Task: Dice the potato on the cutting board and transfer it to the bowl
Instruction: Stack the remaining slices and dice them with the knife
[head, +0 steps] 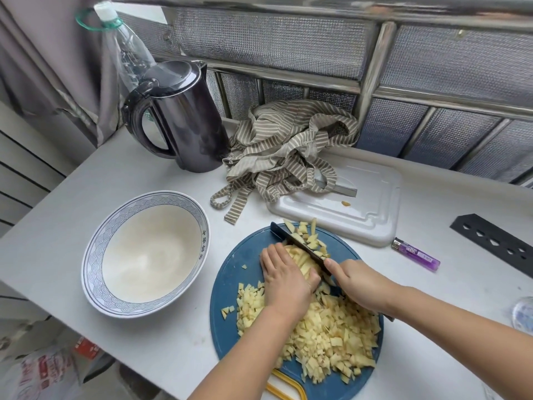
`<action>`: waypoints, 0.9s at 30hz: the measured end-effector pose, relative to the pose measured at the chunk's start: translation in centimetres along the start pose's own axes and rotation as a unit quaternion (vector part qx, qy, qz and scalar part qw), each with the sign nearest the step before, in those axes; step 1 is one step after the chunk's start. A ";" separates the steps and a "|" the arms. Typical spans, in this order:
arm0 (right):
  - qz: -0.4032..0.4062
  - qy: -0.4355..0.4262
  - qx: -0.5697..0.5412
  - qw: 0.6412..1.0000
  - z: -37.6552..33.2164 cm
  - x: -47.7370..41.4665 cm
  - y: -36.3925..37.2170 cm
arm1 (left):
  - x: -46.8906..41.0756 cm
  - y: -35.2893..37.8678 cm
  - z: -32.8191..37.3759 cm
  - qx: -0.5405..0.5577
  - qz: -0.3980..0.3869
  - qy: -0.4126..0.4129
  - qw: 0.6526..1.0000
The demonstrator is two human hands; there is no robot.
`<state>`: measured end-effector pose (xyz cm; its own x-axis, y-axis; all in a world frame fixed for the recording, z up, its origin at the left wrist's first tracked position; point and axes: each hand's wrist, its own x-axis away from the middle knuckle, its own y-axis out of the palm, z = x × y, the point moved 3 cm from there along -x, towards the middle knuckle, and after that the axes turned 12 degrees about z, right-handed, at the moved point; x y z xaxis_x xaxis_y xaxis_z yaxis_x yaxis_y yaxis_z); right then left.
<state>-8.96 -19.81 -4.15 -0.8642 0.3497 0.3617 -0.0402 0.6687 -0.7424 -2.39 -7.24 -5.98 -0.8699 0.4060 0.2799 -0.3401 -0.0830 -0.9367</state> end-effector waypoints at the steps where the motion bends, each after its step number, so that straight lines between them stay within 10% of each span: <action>1: 0.003 0.000 -0.004 1.000 0.0 -0.1 -0.1 | 0.0 -0.1 0.0 0.002 0.001 -0.002 1.000; 10: -0.012 0.098 -0.277 0.956 3.1 2.6 -2.0 | -0.6 -2.1 -0.7 0.061 0.016 0.004 0.998; 15: 0.015 0.110 -0.319 0.941 4.1 3.1 -3.5 | -3.5 -5.5 0.1 0.153 0.173 0.023 0.973; 27: 0.054 0.131 -0.326 0.935 5.3 4.0 -3.7 | -8.7 -3.3 5.1 0.036 0.098 0.001 0.995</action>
<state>-14.94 -24.34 -2.90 -0.6899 0.5300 0.4930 0.4287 0.8480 -0.3118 4.48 -15.18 -4.21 -0.9216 0.3767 0.0932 -0.1891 -0.2263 -0.9555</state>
